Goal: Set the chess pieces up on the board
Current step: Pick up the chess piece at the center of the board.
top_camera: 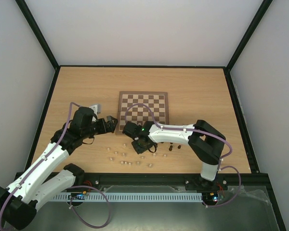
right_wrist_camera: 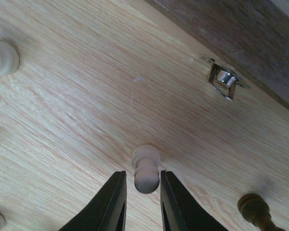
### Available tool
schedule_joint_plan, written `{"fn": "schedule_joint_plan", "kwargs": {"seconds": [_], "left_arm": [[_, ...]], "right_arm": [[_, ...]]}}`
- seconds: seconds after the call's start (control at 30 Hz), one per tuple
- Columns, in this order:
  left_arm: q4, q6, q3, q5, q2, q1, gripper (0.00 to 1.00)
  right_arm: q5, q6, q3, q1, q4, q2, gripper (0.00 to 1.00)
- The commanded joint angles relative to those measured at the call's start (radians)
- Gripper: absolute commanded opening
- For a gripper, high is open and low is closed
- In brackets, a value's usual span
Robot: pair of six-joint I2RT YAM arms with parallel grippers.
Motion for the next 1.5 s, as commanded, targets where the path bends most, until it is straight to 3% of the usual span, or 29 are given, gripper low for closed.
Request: {"fn": "schedule_joint_plan", "kwargs": {"seconds": [0.0, 0.43, 0.97, 1.23, 1.47], "left_arm": [[0.006, 0.008, -0.01, -0.01, -0.012, 0.005, 1.0], [0.008, 0.002, -0.011, -0.017, -0.011, 0.005, 0.99], [0.012, -0.002, -0.015, -0.014, -0.009, 0.005, 0.99], [0.013, -0.003, -0.004, -0.012, -0.004, 0.005, 1.0], [0.02, 0.0, -0.009, -0.009, 0.003, 0.006, 1.0]], "right_arm": [[-0.003, -0.009, 0.013, 0.007, -0.007, 0.017, 0.2], [0.025, -0.019, 0.036, 0.007, -0.005, 0.024, 0.26], [0.047, -0.026, 0.043, 0.007, -0.04, 0.011, 0.1], [0.132, -0.07, 0.257, -0.003, -0.271, -0.121, 0.11], [0.169, -0.142, 0.463, -0.129, -0.401, -0.114, 0.11]]}}
